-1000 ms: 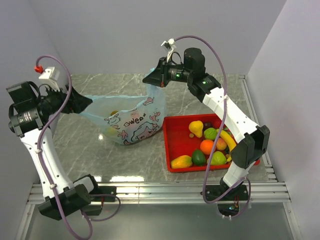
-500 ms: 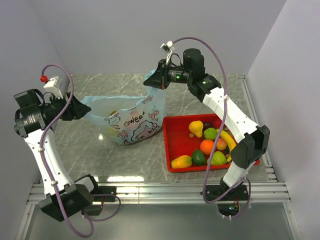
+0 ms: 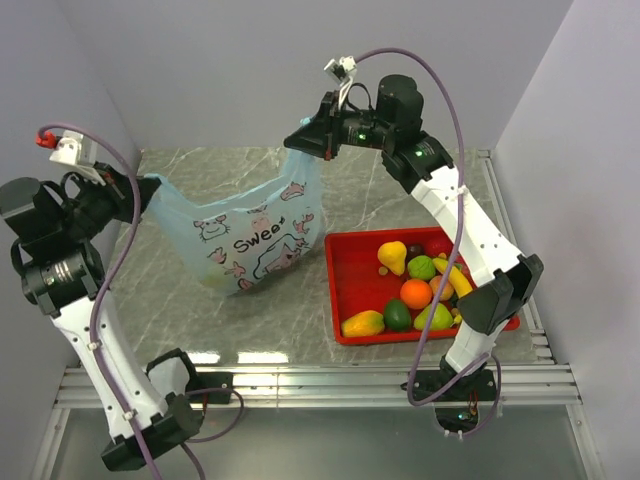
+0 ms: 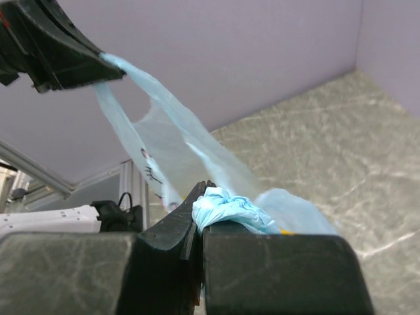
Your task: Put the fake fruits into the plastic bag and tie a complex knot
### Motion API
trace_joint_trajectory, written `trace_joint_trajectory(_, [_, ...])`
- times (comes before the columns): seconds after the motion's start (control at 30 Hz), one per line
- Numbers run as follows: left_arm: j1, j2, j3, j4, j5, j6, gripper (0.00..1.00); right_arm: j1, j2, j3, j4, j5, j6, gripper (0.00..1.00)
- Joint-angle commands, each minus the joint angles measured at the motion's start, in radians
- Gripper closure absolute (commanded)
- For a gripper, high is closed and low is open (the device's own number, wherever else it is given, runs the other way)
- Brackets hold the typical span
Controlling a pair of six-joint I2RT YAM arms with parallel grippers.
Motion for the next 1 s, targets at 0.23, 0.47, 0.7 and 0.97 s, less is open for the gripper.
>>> trace_joint_trajectory(0.23, [0.007, 0.005, -0.064, -0.129, -0.237, 0.230, 0.95, 0.026, -0.070, -0.181, 0.046, -0.036, -0.164, 1.00])
trace_joint_trajectory(0.47, [0.007, 0.107, 0.109, -0.206, -0.128, 0.292, 0.40, 0.052, -0.093, -0.270, 0.146, -0.020, -0.123, 1.00])
trace_joint_trajectory(0.7, [0.007, 0.217, 0.260, -0.057, -0.050, 0.179, 0.01, 0.052, -0.126, -0.325, 0.206, 0.027, -0.161, 1.00])
trace_joint_trajectory(0.97, [-0.156, 0.200, 0.146, 0.318, 0.148, 0.102, 0.20, 0.055, -0.148, -0.311, 0.215, -0.049, -0.270, 1.00])
